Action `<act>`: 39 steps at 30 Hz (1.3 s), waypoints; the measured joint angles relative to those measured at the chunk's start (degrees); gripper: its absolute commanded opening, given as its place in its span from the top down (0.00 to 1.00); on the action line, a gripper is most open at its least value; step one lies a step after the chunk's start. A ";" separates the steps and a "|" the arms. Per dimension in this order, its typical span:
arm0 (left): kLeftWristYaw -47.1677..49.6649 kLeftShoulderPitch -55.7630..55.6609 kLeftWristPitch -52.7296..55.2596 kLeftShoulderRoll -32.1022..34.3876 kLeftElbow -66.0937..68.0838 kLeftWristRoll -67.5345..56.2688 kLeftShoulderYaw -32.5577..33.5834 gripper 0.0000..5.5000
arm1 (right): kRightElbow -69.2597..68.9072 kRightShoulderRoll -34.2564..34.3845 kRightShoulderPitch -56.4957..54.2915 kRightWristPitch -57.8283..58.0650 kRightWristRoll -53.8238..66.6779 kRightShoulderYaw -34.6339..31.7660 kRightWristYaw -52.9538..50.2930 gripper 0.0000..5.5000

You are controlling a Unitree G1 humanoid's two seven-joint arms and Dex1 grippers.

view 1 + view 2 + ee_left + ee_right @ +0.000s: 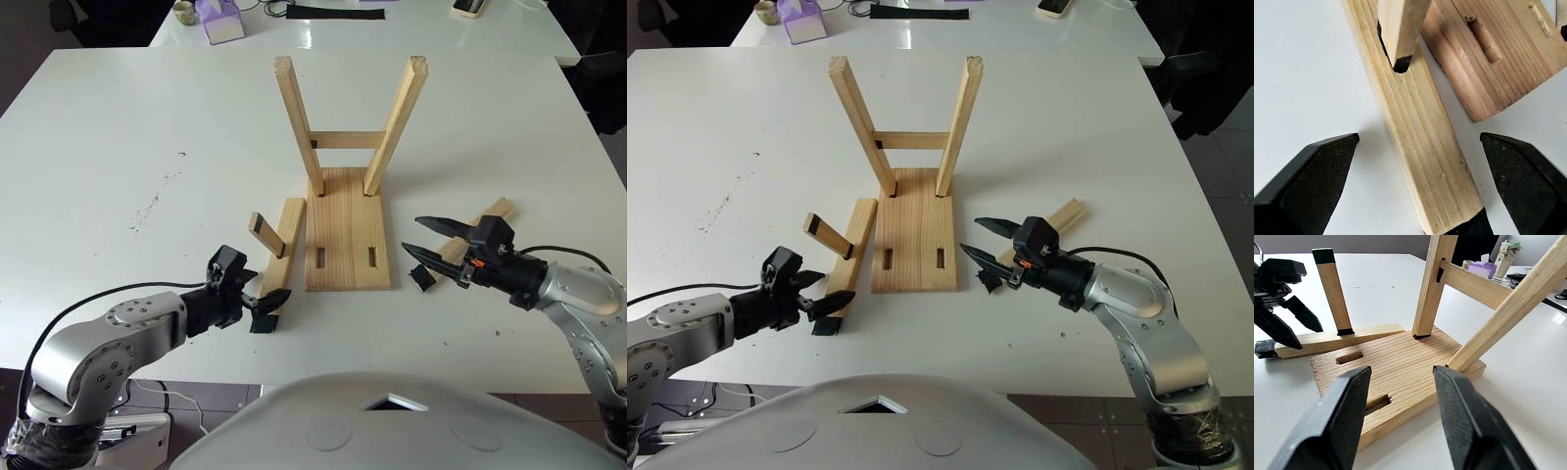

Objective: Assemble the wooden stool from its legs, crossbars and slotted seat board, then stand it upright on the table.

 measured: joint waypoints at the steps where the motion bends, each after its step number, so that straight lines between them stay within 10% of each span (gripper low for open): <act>1: -0.31 -0.25 -0.54 -0.16 0.62 0.82 -0.64 0.16 | 0.26 0.05 -0.35 -0.07 -0.05 0.31 0.10 0.58; 9: -0.59 -1.59 -7.34 -2.24 3.60 7.80 -5.06 0.16 | 1.81 0.06 -2.00 -1.07 -0.31 1.48 1.28 0.58; 26: -11.92 -7.40 -19.41 3.88 16.16 20.96 -8.01 0.62 | 3.02 2.59 -2.26 -2.45 -3.59 3.10 -1.92 0.58; 39: -14.02 -20.94 -26.98 -7.31 39.35 22.10 -1.20 0.63 | 6.31 3.86 -7.29 -3.64 -4.05 2.63 -1.77 0.58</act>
